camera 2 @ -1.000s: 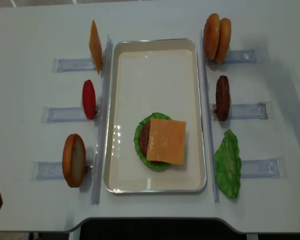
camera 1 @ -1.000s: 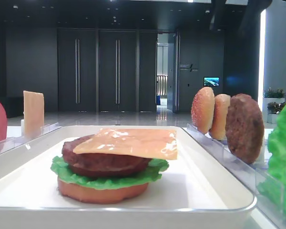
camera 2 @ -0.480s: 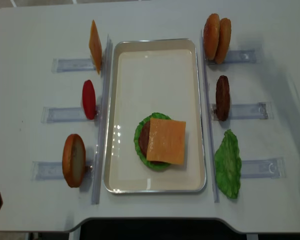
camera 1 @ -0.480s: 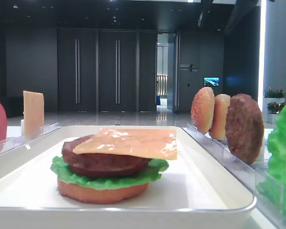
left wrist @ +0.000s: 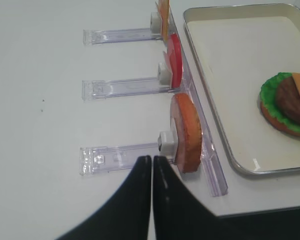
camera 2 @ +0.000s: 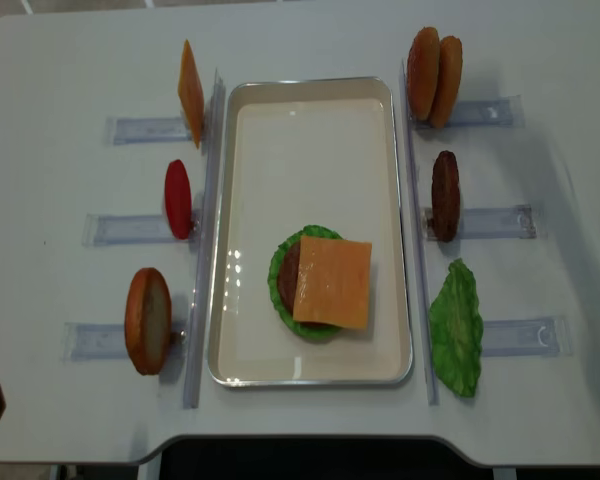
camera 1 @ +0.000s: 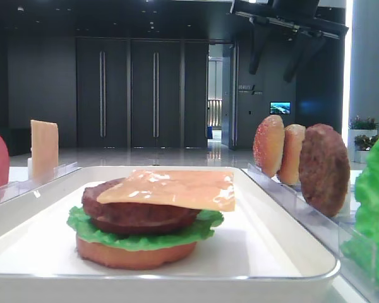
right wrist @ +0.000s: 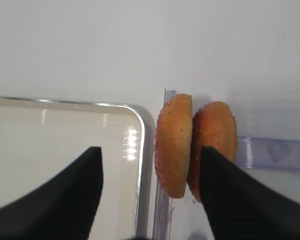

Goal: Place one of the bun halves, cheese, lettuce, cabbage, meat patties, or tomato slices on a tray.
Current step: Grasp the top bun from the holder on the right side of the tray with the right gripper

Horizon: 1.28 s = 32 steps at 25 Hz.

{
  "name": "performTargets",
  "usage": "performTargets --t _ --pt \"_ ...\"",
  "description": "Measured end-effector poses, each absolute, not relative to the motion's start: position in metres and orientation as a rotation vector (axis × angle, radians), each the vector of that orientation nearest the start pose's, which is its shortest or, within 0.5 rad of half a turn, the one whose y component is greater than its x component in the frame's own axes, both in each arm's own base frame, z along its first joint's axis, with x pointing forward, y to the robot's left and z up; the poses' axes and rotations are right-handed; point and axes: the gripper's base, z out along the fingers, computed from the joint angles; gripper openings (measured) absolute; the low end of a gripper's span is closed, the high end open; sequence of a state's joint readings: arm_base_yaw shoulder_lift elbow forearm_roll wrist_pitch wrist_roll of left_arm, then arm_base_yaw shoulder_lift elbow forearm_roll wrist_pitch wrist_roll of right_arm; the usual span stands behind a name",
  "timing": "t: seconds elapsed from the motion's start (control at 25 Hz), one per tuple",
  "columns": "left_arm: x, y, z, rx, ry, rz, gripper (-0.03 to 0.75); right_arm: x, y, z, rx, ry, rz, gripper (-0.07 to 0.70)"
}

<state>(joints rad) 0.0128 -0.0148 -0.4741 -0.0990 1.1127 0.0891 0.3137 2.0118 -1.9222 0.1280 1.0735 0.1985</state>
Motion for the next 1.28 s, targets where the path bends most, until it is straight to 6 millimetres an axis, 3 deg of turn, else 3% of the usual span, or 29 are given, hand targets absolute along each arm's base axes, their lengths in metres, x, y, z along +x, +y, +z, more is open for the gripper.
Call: performTargets --t 0.64,1.28 --pt "-0.007 -0.008 0.266 0.087 2.102 -0.059 0.000 0.432 0.162 0.271 -0.142 2.745 0.316 0.405" --pt "-0.007 -0.008 0.266 0.087 2.102 -0.059 0.000 0.437 0.160 0.272 -0.170 2.691 0.265 0.405"
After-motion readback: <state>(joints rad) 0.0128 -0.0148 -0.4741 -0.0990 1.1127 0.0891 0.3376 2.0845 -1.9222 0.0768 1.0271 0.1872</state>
